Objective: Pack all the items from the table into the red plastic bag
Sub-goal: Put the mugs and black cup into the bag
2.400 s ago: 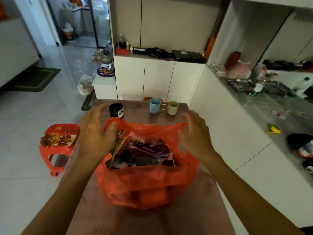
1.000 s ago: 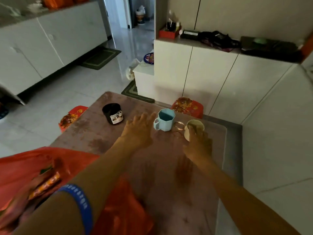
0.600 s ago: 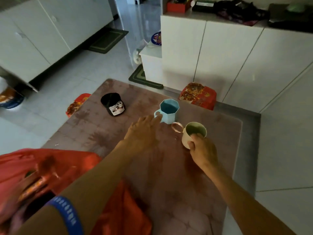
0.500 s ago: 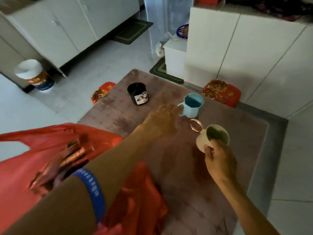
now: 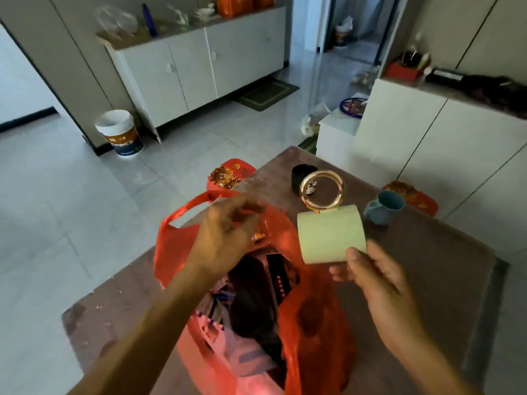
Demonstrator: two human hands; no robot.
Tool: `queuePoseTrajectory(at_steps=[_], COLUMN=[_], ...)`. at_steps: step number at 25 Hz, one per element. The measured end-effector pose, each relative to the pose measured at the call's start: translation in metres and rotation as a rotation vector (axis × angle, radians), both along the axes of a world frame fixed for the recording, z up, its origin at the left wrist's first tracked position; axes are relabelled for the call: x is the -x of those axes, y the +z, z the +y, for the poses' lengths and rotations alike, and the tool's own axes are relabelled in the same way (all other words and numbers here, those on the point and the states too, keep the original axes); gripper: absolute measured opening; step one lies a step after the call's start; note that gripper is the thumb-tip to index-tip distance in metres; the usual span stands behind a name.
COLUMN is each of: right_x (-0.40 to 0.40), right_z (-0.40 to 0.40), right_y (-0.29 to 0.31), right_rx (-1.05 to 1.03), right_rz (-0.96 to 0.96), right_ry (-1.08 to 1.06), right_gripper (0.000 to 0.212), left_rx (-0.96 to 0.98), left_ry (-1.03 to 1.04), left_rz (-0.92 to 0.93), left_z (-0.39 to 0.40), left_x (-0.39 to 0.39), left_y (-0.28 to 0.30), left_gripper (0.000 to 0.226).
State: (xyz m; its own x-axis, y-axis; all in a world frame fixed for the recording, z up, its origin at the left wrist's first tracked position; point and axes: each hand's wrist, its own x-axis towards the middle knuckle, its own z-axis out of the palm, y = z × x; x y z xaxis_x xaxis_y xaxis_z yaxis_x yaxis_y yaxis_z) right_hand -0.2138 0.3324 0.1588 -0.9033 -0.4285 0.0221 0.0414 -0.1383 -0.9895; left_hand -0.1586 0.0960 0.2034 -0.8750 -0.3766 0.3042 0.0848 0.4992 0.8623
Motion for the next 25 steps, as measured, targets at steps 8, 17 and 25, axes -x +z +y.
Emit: queuePoseTrajectory(at_steps=[8, 17, 25], right_x=[-0.01, 0.134, 0.303], right_z=[-0.097, -0.021, 0.042], right_y=[-0.006, -0.045, -0.152], right_rx=[-0.587, -0.968, -1.389], right_rz=[-0.369, 0.519, 0.272], right_ry=[0.53, -0.077, -0.171], right_gripper=[0.021, 0.042, 0.08], left_rx=[0.238, 0.404, 0.492], left_ry=[0.337, -0.11, -0.082], left_rz=[-0.204, -0.273, -0.456], left_z=[-0.05, 0.066, 0.094], left_x=[-0.07, 0.04, 0.089], left_y=[-0.013, -0.055, -0.116], left_gripper=[0.041, 0.052, 0.066])
